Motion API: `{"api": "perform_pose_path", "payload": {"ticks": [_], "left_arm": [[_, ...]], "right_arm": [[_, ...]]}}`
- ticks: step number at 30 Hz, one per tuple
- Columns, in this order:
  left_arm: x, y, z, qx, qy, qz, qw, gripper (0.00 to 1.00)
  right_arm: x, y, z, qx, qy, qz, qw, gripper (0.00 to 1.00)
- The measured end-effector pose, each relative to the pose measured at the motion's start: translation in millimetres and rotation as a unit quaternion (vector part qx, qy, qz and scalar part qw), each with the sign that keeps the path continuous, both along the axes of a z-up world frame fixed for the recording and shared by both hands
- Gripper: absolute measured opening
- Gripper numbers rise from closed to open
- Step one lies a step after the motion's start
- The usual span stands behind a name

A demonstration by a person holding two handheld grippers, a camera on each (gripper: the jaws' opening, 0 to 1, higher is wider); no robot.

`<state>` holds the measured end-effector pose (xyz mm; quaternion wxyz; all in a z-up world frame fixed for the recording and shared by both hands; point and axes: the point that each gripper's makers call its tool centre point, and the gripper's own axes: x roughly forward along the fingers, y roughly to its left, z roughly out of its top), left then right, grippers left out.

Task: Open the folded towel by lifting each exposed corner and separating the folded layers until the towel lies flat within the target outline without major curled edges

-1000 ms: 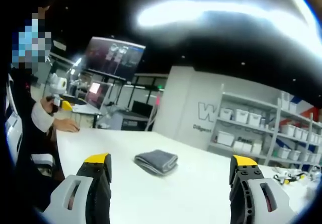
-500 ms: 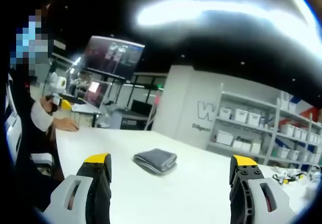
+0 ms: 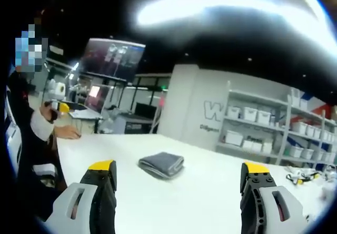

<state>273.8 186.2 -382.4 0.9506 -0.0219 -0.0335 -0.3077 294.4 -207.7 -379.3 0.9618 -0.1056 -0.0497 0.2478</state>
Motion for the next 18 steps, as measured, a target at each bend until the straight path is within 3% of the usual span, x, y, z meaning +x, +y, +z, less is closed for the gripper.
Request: {"api": "perform_pose_path", "payload": {"ticks": [3, 18], "left_arm": [[-1.6, -4.0, -0.4, -0.003, 0.002, -0.013, 0.9999, 0.94], [-2.5, -4.0, 1.6, 0.003, -0.005, -0.005, 1.0000, 0.94]], "right_arm": [[-0.8, 2.5, -1.7, -0.001, 0.003, 0.007, 1.0000, 0.99], [-3.9, 6.9, -2.4, -0.012, 0.002, 0.010, 0.9999, 0.99]]}}
